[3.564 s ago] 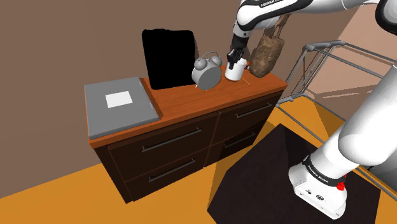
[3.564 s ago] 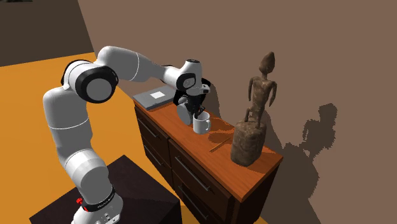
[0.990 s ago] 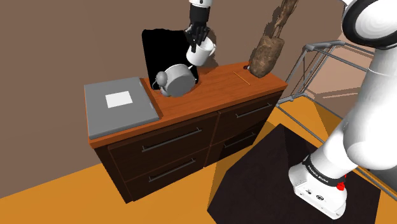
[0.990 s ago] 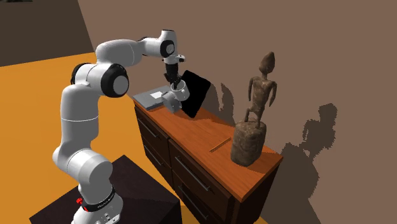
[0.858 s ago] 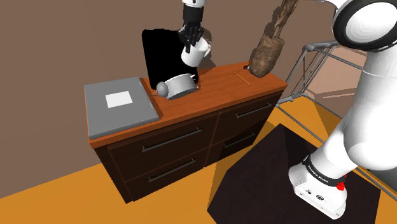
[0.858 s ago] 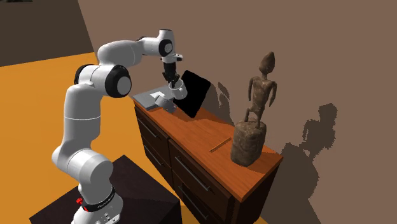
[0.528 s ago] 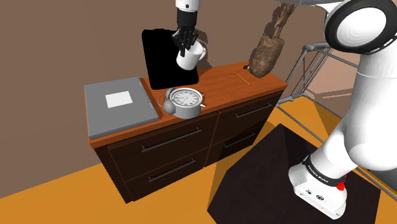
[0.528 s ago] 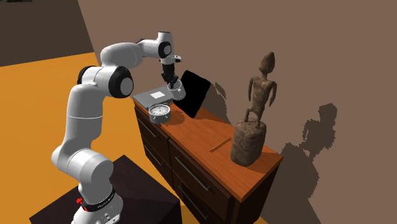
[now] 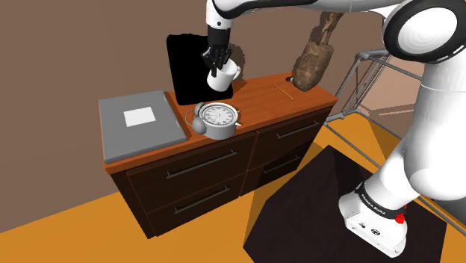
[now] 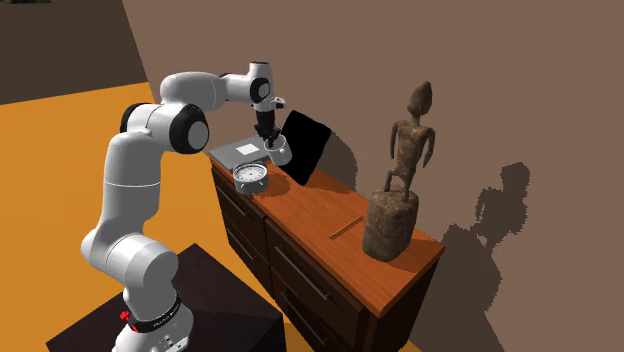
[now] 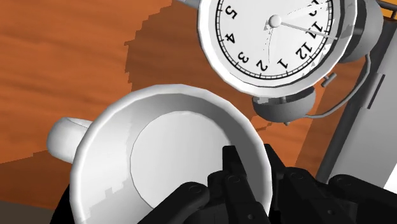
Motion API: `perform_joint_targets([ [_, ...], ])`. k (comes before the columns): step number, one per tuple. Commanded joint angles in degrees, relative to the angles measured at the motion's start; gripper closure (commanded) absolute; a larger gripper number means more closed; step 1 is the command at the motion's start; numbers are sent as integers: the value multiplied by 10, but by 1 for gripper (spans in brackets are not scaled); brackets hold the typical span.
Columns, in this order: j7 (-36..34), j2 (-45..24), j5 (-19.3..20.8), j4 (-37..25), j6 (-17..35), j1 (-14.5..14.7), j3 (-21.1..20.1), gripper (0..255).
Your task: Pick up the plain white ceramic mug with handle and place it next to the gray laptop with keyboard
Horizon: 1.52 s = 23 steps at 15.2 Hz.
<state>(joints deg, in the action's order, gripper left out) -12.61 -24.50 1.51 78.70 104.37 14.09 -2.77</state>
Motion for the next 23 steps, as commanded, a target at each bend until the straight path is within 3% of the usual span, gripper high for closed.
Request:
perform_joint_targets([
  [1, 0, -2, 0, 13, 15, 0, 0, 255],
  [18, -2, -29, 2, 103, 132, -1, 1, 255],
  [23, -2, -31, 3, 106, 138, -1, 0, 255],
])
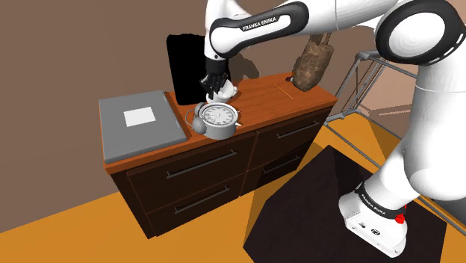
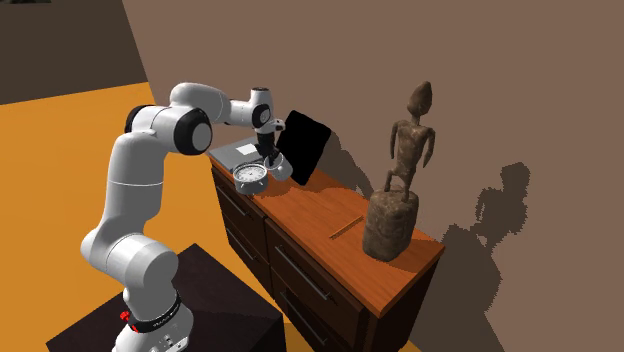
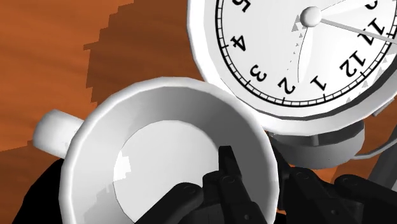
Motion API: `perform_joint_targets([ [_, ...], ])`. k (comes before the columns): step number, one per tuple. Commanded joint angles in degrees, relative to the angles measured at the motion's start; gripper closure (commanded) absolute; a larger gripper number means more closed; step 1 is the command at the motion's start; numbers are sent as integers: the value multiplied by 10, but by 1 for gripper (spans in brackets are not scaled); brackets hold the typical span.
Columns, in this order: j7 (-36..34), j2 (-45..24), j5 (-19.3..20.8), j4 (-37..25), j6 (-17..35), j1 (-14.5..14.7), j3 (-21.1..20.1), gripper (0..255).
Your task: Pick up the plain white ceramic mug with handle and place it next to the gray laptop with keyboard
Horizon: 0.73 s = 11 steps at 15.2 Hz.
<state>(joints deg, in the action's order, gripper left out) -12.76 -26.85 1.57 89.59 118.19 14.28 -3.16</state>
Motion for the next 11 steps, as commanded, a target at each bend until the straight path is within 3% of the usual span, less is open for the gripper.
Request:
perform_joint_targets([
  [1, -1, -7, 2, -2, 0, -4, 4, 255],
  [3, -1, -7, 2, -2, 0, -4, 4, 255],
  [4, -1, -7, 2, 0, 1, -4, 4, 0],
  [9, -1, -7, 2, -2, 0, -4, 4, 0],
  [11, 0, 6, 1, -21, -32, -4, 4, 0],
])
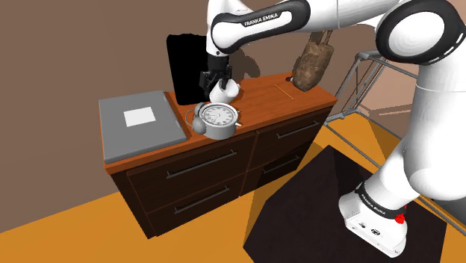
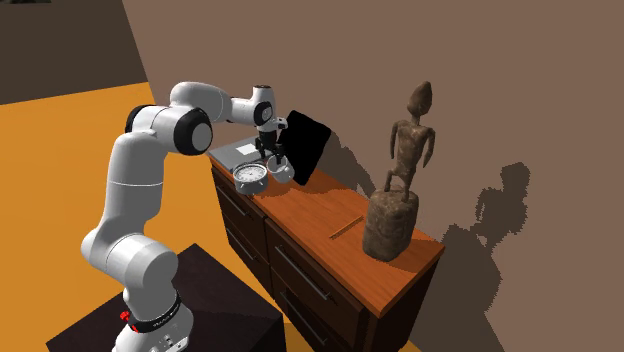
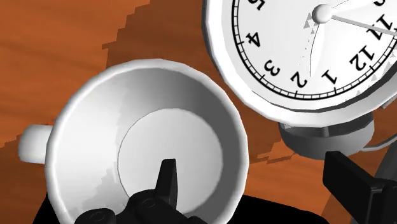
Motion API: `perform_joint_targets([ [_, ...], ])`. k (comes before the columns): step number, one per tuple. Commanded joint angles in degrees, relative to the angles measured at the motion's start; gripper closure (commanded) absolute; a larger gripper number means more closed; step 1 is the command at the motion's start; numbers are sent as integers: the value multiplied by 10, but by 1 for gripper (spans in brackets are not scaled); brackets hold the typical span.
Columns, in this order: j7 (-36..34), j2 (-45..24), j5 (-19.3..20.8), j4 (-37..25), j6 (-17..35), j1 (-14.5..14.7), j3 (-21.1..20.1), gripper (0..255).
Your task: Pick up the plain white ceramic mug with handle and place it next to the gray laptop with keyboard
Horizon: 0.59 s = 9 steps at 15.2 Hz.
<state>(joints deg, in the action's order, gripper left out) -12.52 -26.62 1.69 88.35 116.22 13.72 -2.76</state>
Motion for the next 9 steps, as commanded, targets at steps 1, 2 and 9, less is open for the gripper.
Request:
perform_joint_targets([
  [1, -2, 9, 0, -20, -29, 2, -1, 0],
  [2, -2, 13, 0, -29, -43, 2, -1, 0],
  [9, -2, 13, 0, -29, -43, 2, -1, 0],
])
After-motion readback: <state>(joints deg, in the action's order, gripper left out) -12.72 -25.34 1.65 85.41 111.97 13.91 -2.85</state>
